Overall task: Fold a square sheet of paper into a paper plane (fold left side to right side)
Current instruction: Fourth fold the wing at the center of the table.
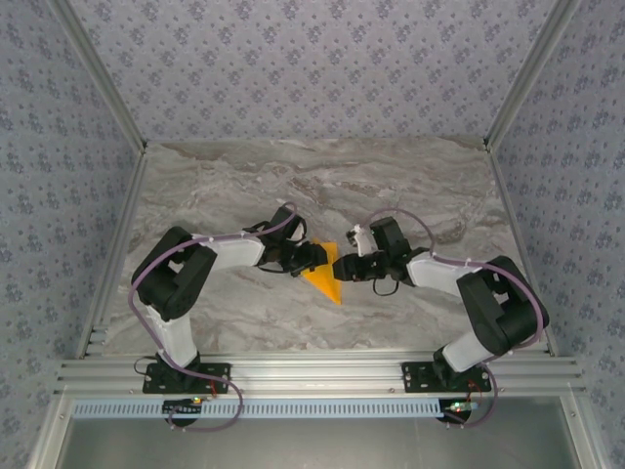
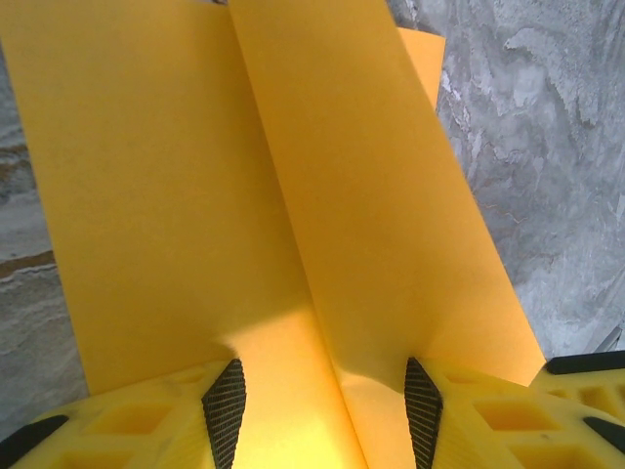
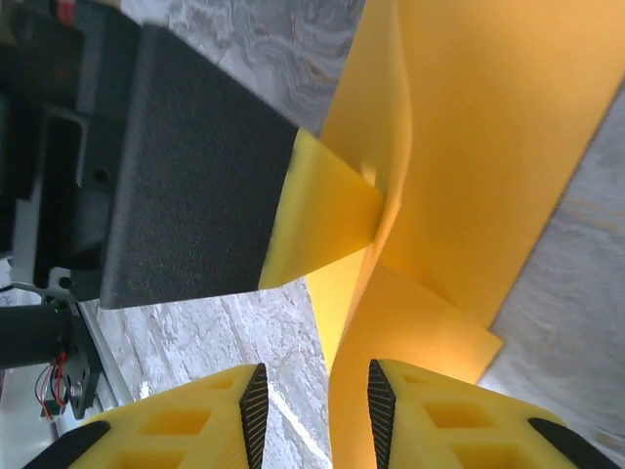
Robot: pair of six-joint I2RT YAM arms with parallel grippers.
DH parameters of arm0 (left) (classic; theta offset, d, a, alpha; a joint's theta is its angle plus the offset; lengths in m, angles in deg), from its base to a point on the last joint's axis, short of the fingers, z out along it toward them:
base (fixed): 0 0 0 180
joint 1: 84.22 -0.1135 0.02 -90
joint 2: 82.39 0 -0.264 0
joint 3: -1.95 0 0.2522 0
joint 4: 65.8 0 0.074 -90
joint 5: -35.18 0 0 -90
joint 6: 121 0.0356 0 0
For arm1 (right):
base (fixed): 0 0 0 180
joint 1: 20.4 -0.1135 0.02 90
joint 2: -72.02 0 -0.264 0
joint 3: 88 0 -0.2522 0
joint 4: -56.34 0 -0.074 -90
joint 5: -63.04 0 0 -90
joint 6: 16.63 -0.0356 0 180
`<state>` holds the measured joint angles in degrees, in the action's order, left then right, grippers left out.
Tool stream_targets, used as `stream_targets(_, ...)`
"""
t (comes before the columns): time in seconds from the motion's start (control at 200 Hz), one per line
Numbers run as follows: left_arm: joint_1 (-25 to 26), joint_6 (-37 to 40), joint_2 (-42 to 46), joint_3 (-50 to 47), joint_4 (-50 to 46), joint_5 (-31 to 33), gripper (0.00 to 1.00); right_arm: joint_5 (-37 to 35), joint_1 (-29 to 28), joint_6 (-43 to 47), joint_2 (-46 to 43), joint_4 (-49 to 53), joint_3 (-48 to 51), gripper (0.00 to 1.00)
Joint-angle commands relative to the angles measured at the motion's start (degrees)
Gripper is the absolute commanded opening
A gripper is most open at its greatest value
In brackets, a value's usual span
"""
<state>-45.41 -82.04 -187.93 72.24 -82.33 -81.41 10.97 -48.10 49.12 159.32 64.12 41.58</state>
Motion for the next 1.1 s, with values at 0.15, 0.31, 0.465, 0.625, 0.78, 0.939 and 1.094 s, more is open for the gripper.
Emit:
stream_targets(0.15,0.5,0.8,-1.6,0.5,-1.9,1.0,0.5,2.0,2.3,-5.3,0.7,-3.4,0.1,0.37)
stream_targets(0.31,0.5,0.9,-1.4,0.4,-1.9,1.0,0.5,3.3,2.2,-7.0,3.7,-5.9,-0.6,0.37)
stream_targets(0.465,0.5,0.7,-1.3,0.4,-1.8,0.9,0.5,3.8,1.8,-7.8,5.8,-7.4,-1.5,0.35)
stream_targets(0.625,0.5,0.8,-1.3,0.4,-1.9,1.0,0.5,4.2,1.4,-8.0,7.2,-8.3,-1.9,0.33)
stream_targets(0.78,0.5,0.9,-1.2,0.4,-1.9,1.0,0.5,4.1,1.4,-7.7,8.1,-7.9,-2.1,0.22)
stream_targets(0.939,0.5,0.9,-1.2,0.3,-1.9,1.0,0.5,1.5,1.3,-5.9,8.1,-3.9,-3.0,0.1)
stream_targets(1.094,0.5,0.9,-1.0,0.4,-2.1,0.9,0.5,-1.3,1.2,-3.9,8.8,0.6,-4.2,0.09)
